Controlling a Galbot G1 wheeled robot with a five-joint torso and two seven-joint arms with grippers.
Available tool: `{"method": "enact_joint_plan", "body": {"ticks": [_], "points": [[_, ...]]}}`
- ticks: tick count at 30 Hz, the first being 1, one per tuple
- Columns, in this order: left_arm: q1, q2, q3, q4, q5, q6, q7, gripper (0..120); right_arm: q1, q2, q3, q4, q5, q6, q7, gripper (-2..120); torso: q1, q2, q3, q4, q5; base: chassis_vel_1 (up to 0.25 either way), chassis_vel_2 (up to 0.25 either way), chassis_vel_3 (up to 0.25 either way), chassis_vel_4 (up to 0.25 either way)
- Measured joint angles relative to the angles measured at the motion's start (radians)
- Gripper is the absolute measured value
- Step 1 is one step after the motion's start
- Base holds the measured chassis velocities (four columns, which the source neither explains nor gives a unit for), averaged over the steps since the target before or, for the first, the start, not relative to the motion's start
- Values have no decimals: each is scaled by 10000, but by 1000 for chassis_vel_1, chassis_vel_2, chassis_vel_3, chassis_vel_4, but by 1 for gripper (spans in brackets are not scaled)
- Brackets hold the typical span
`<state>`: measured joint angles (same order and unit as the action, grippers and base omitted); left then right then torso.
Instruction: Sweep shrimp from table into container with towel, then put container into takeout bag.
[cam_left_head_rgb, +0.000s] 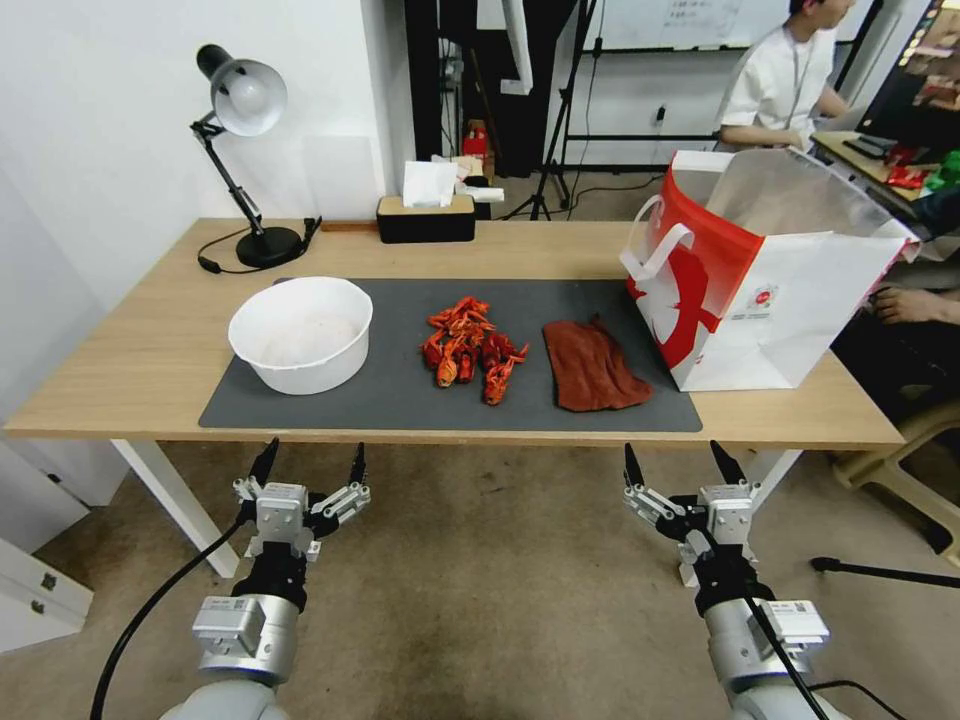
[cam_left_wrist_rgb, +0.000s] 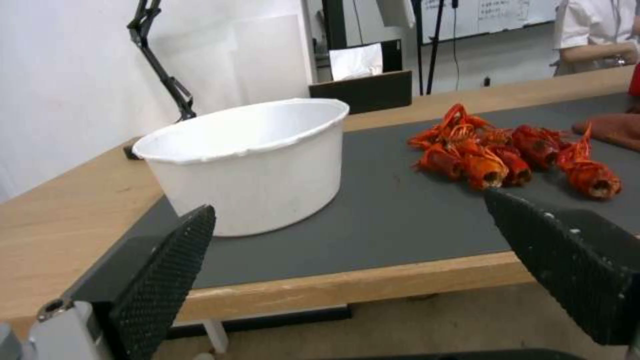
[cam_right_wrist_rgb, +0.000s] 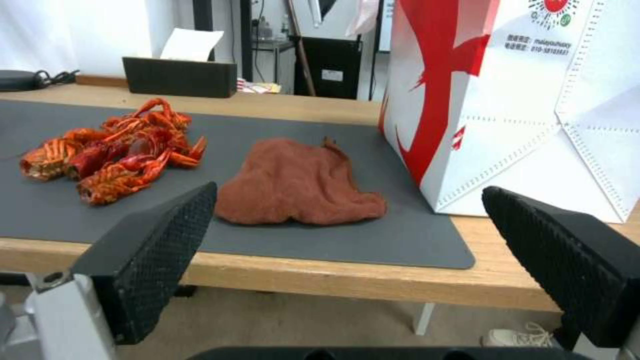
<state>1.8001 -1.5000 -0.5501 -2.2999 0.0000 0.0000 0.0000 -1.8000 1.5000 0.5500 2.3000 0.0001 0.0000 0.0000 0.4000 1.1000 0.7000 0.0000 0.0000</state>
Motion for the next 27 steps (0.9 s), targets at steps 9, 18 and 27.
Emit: {"method": "enact_joint_plan", "body": {"ticks": [9,18,27], "points": [[-1,0,0,0,0,0,0,100,0,0,0,0,0,0,0,100,0,0,0,0,0,0,0,0,0],[0,0,0,0,0,0,0,100,0,0,0,0,0,0,0,100,-1,0,0,0,0,0,0,0,0],[-563,407,-291,-111,-1079,1210,-434,100,408,-299,-54,-164,641,-868,-171,100,0,0,0,0,-1,0,0,0,0]]}}
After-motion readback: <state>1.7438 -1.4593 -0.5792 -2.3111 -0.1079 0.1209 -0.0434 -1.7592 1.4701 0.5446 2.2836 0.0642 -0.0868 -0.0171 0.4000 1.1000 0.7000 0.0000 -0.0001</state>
